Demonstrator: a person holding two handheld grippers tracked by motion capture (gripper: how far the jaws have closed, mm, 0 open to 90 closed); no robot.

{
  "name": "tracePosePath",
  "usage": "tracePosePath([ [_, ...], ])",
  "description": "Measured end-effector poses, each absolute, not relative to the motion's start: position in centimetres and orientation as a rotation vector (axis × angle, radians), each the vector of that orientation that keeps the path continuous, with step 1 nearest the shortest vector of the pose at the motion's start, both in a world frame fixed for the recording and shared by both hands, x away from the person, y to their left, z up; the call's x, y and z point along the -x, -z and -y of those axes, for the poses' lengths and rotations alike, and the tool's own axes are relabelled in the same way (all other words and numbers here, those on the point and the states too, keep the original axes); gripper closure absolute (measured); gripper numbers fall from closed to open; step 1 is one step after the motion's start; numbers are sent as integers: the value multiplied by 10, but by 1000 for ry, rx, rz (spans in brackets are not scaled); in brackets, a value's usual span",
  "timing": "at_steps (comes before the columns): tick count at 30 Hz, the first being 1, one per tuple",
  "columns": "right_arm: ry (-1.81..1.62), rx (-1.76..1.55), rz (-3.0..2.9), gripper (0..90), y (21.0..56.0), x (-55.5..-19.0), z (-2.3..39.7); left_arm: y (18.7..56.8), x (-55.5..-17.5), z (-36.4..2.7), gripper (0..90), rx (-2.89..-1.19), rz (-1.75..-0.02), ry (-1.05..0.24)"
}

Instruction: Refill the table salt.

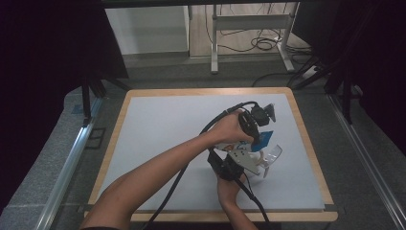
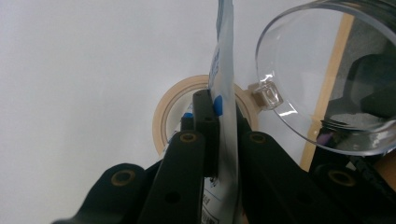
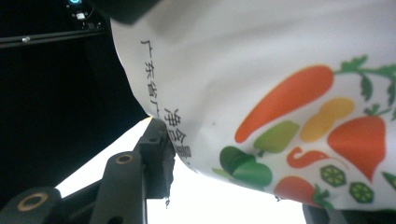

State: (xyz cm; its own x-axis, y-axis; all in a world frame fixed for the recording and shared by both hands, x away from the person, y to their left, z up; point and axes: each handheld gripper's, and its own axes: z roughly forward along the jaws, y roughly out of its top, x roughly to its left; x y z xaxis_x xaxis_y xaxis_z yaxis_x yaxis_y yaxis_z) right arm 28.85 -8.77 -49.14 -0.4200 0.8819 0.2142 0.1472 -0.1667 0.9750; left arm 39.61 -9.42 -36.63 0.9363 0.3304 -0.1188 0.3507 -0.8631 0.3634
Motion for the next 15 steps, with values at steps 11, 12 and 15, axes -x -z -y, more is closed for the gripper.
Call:
tracePosePath([
  [11,-1636,-1195,-1572,482,496,-286,89,363,-397,81,900,-2640,-507,107],
  [12,-1632,-1191,-1578,480,497,-286,89,364,-397,80,900,-2634,-512,110],
  [15,-1618,-1191,-1593,472,501,-286,90,365,-398,76,900,-2616,-517,123],
])
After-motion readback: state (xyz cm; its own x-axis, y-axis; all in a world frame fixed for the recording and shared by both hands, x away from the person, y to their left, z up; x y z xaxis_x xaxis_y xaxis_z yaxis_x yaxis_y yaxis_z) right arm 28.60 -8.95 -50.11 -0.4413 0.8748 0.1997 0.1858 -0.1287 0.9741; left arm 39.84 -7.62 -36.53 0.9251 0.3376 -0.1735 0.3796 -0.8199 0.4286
